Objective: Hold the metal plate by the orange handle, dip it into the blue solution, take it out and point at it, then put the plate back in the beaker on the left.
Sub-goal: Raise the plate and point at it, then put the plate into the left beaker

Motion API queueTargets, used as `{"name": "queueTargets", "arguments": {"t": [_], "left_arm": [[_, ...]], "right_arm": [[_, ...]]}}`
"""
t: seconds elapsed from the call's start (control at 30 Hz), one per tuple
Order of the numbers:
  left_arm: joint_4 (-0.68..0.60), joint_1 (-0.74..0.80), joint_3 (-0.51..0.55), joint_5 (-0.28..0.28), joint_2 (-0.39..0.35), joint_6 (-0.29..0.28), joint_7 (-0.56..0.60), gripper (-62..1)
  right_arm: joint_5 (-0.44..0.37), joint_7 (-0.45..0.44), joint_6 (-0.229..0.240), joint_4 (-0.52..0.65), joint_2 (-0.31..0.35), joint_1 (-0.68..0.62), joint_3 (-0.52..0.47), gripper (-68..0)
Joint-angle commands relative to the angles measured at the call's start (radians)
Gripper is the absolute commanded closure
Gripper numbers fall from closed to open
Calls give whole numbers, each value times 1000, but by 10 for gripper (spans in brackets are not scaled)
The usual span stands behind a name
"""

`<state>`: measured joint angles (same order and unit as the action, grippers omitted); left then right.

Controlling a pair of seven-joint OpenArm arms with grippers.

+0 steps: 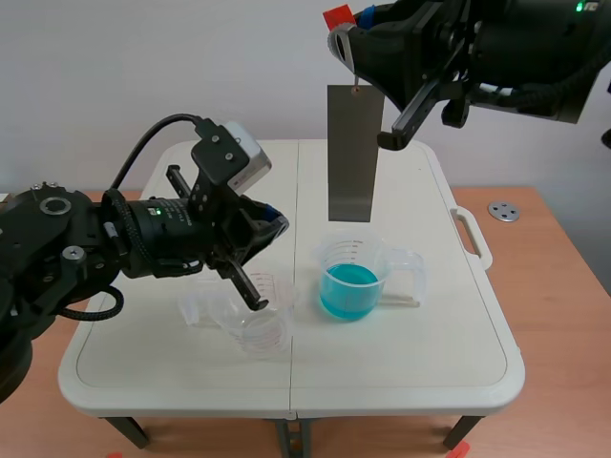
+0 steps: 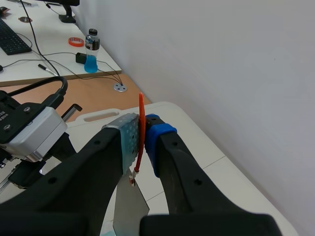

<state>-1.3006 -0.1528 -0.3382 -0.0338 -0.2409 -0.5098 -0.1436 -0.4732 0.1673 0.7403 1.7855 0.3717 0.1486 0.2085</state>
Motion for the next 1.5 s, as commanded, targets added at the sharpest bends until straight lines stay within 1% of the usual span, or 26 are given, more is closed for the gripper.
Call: {"name": "queueTargets", "arguments": {"t": [0.0,0.07,0.13,0.27,0.37,0.5,0.6,0.67,0.7,0.87,0.97,1.03,1.07,1.23,1.47], "left_arm": [[-21,-12,4,16,-27,0,12,-15],[-29,-2,9,39,-61,0,12,-15],[-53,25,30,82,-100,0,13,-15],[-136,114,116,162,-189,0,16,-15],[-203,207,209,211,-259,0,16,-15],[-272,361,350,259,-348,0,24,-15],[-300,495,472,301,-396,0,32,-15],[-304,590,557,321,-414,0,65,-15],[-304,637,598,331,-420,0,81,-15],[-304,875,782,331,-425,3,183,-15],[-301,1011,861,330,-424,4,241,-15],[-297,1091,898,330,-422,19,262,-15],[-293,1128,911,330,-419,29,272,-15],[-248,1249,924,330,-391,28,304,-15],[-155,1275,912,324,-310,25,358,-15]], "right_arm": [[-14,-12,5,25,8,12,-9,-13],[-14,-12,5,25,8,12,-9,-13],[-14,-12,5,25,8,12,-9,-13],[-14,-12,5,25,8,12,-9,-13],[-14,-13,5,25,8,12,-8,-13],[-15,-16,5,25,4,12,5,-13],[-15,-20,5,25,2,13,21,-13],[-15,-25,5,25,1,13,34,-13],[-15,-27,5,25,-1,13,41,-13],[-13,-29,5,25,-8,15,83,-13],[-13,-27,5,25,-29,15,96,-13],[-7,-26,5,25,-48,15,106,-13],[-3,-21,5,25,-59,15,113,-13],[6,11,5,25,-107,15,153,-13],[64,23,5,25,-169,15,206,-13]]}}
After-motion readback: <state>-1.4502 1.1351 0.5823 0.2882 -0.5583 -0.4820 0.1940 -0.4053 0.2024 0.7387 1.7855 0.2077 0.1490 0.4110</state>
